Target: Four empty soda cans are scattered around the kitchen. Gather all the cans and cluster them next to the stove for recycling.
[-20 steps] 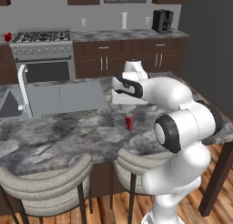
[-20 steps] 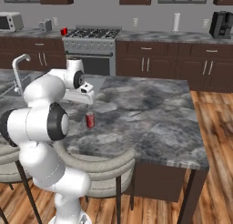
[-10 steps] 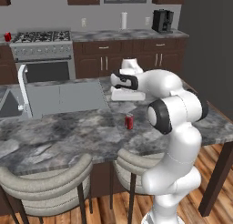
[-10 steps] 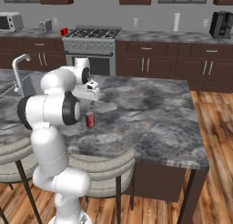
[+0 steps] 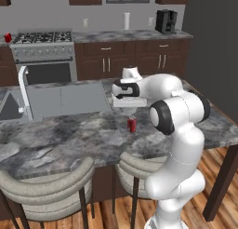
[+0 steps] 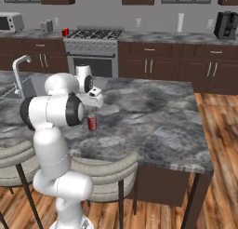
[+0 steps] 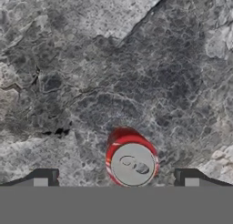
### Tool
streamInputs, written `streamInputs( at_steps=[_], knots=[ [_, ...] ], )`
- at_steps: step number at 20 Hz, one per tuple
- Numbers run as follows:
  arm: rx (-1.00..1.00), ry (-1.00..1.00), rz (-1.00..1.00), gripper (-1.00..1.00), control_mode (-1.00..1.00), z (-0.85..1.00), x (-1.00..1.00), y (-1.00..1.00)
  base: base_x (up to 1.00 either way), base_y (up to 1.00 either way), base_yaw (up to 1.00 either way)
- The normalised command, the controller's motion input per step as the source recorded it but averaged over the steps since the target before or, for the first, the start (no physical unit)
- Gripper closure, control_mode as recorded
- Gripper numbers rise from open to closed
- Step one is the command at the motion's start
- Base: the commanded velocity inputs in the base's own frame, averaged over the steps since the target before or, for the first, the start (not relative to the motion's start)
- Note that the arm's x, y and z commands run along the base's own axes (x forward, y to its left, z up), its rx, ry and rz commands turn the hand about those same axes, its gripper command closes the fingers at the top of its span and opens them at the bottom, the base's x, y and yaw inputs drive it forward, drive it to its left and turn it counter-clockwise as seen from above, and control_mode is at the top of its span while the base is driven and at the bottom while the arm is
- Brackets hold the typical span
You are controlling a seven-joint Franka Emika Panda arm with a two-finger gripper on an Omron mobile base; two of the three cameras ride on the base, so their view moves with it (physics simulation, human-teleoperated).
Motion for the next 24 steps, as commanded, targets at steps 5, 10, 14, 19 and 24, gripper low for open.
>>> streamInputs(
  at_steps=[5, 10, 14, 19, 24],
  knots=[
    [0.02, 0.01, -0.01, -1.0, -1.0, -0.26, 0.18, -0.07, 0.0, 0.0, 0.0],
    [0.01, 0.03, 0.0, -1.0, -1.0, -0.13, 0.02, -0.01, 0.0, 0.0, 0.0],
    [0.0, 0.03, 0.0, -1.0, -1.0, 0.0, -0.17, 0.0, 0.0, 0.0, 0.0],
    [0.0, 0.0, 0.0, -1.0, -1.0, 0.0, -0.42, -0.09, 0.0, 0.0, 0.0],
    [0.0, 0.0, 0.0, -1.0, -1.0, -0.01, 0.05, -0.07, 0.0, 0.0, 0.0]
  ],
)
